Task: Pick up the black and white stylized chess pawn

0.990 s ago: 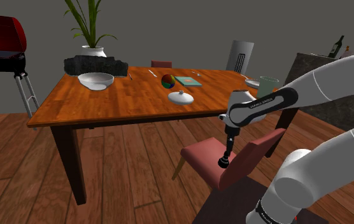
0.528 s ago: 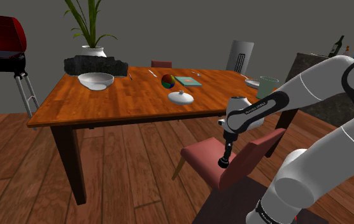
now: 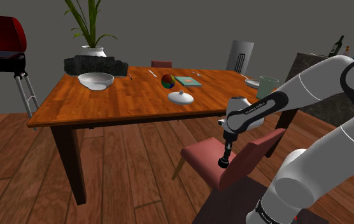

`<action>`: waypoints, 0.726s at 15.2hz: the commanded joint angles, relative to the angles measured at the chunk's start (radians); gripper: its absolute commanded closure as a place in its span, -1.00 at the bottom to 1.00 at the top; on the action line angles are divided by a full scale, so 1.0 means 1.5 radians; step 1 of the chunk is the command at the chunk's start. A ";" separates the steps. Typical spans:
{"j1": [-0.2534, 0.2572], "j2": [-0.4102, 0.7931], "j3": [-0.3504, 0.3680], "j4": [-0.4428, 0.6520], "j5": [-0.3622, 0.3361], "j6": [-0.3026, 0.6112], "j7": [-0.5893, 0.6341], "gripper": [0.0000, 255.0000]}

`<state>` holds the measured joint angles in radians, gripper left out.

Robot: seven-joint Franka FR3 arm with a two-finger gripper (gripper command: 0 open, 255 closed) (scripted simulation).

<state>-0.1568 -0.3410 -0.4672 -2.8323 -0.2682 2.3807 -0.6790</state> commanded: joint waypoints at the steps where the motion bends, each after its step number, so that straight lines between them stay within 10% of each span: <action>1: 0.001 0.000 0.000 -0.001 0.000 0.000 0.000 1.00; 11: -0.011 -0.089 0.024 0.029 -0.004 -0.118 0.008 1.00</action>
<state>-0.1701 -0.4562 -0.4368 -2.7931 -0.2729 2.2263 -0.6686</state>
